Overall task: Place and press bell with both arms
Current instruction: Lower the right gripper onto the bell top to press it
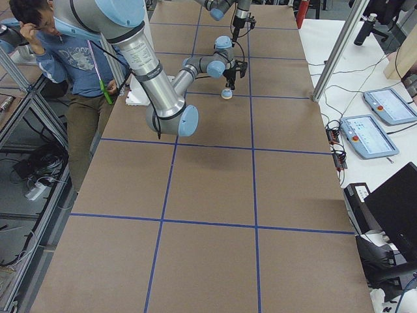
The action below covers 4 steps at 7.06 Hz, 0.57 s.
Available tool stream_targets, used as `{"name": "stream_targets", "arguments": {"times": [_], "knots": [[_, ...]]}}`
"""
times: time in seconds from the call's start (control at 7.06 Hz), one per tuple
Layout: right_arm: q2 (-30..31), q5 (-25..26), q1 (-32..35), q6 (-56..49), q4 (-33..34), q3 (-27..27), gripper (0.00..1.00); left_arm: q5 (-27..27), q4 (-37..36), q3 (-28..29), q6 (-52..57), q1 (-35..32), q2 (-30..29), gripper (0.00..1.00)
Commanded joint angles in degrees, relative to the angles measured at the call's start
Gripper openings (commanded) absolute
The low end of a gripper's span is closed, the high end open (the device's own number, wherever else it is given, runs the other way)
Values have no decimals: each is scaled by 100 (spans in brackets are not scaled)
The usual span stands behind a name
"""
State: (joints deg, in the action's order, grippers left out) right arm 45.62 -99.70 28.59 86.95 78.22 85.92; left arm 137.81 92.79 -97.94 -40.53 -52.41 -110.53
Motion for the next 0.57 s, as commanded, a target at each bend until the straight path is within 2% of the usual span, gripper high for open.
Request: {"name": "stream_targets", "arguments": {"times": [0.0, 0.43], "knots": [[-9, -321, -11, 42, 44, 39, 0, 0, 3, -6, -33, 2, 14, 99], [17, -339, -73, 42, 35, 4, 0, -35, 20, 20, -51, 11, 14, 99]]}}
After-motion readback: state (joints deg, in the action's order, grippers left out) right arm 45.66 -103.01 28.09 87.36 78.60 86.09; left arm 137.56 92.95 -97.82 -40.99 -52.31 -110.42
